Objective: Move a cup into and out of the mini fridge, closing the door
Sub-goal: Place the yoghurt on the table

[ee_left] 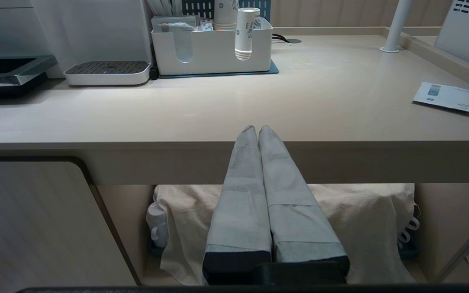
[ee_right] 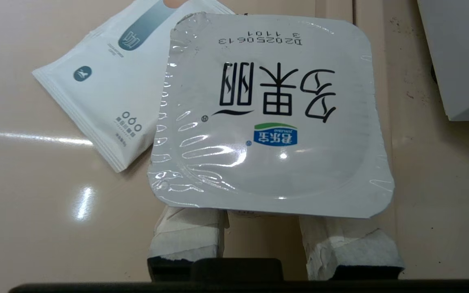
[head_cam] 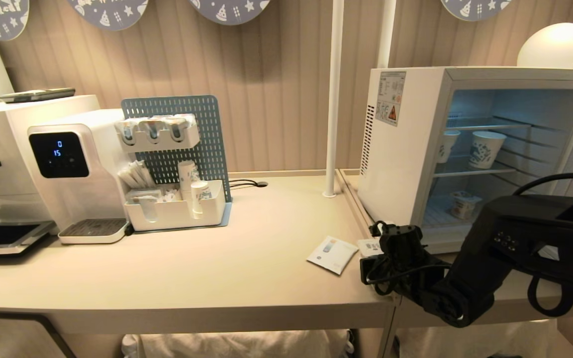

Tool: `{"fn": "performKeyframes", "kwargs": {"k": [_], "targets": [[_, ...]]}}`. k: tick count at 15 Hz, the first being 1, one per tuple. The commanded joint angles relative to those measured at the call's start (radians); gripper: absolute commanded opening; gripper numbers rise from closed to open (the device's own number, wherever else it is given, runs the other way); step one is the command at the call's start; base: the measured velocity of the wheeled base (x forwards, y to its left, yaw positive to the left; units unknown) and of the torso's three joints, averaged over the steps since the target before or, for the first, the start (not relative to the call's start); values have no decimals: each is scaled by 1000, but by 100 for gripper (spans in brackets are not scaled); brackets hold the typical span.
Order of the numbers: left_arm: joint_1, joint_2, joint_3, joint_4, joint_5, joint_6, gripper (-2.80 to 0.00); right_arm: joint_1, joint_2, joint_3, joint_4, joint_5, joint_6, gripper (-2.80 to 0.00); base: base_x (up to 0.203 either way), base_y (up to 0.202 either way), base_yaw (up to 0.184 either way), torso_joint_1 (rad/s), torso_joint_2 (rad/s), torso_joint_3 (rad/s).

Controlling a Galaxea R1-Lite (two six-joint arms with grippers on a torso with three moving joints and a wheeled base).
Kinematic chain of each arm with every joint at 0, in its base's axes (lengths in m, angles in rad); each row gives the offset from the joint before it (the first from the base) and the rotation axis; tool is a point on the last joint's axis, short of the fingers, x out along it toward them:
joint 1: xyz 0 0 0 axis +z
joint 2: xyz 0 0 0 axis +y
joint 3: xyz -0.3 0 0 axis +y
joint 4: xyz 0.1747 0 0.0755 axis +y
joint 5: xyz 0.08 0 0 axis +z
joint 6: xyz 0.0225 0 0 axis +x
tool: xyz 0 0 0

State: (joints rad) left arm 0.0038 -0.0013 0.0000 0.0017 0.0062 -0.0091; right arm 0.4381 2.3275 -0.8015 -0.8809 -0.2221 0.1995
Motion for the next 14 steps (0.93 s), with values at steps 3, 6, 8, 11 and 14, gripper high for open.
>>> {"fn": "performKeyframes", "kwargs": {"k": [3, 6, 8, 11, 14], "targets": [[1, 1, 2, 0, 0, 0, -280, 22, 29, -45, 7, -3, -21, -280, 0, 0, 0, 0, 0, 0], [1, 1, 2, 0, 0, 0, -280, 21, 37, -111, 102, 3, -17, -280, 0, 0, 0, 0, 0, 0], [1, 1, 2, 0, 0, 0, -280, 22, 46, -111, 102, 3, -14, -280, 0, 0, 0, 0, 0, 0], [1, 1, 2, 0, 0, 0, -280, 22, 48, -97, 91, -2, -13, -280, 0, 0, 0, 0, 0, 0], [1, 1, 2, 0, 0, 0, -280, 22, 11, -80, 91, 5, -11, -280, 0, 0, 0, 0, 0, 0]]}}
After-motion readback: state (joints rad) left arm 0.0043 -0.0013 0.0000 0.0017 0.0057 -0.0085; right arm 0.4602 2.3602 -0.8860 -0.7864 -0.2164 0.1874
